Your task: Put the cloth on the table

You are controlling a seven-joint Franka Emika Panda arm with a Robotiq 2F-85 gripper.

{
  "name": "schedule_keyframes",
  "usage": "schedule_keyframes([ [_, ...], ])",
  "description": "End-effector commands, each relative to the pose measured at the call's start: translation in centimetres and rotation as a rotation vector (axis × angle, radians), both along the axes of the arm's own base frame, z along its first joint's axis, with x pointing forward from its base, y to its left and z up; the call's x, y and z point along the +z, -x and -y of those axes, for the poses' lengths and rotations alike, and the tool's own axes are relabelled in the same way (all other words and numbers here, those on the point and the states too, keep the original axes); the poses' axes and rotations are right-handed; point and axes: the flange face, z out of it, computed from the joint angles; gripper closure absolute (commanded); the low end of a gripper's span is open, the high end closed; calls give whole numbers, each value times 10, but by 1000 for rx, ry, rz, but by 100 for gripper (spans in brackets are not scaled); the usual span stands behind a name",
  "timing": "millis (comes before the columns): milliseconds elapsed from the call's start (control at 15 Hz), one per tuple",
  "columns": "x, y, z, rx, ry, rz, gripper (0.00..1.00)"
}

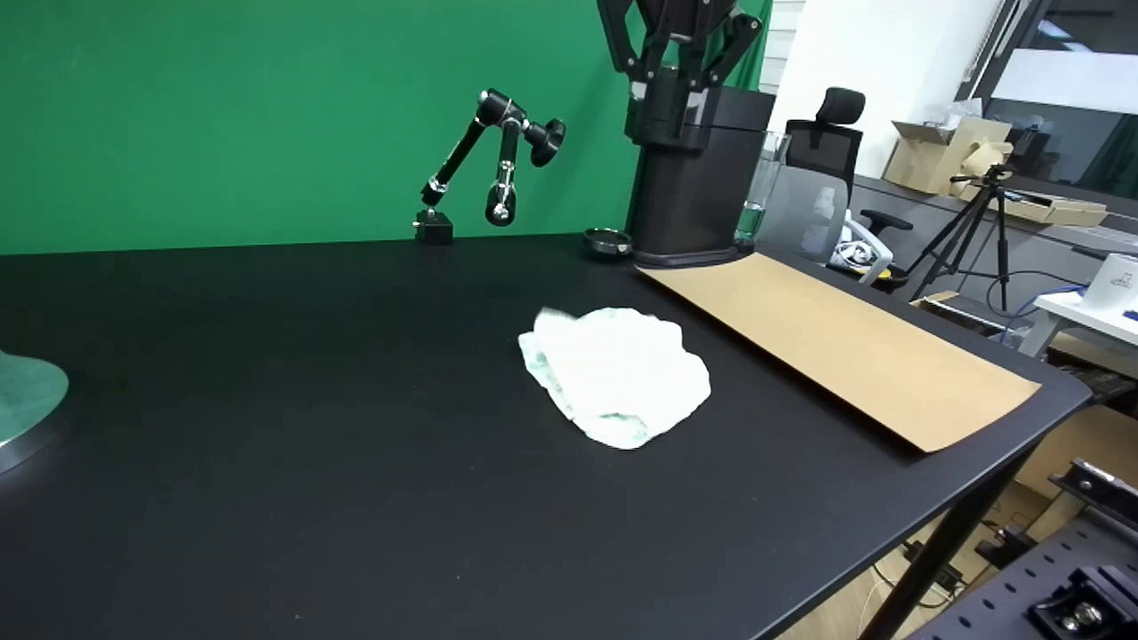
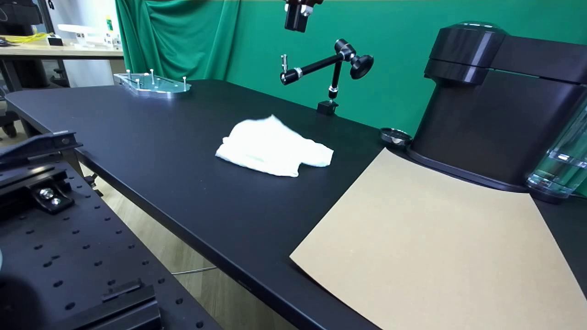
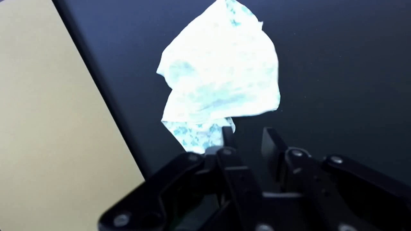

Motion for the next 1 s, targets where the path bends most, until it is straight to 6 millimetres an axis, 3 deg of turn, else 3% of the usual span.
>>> schedule_keyframes([
  [0, -6, -1, 6, 0, 7, -22, 39],
  [400, -7, -6, 11, -36, 130, 95, 1],
  [933, -18, -4, 8, -65, 126, 56, 0],
])
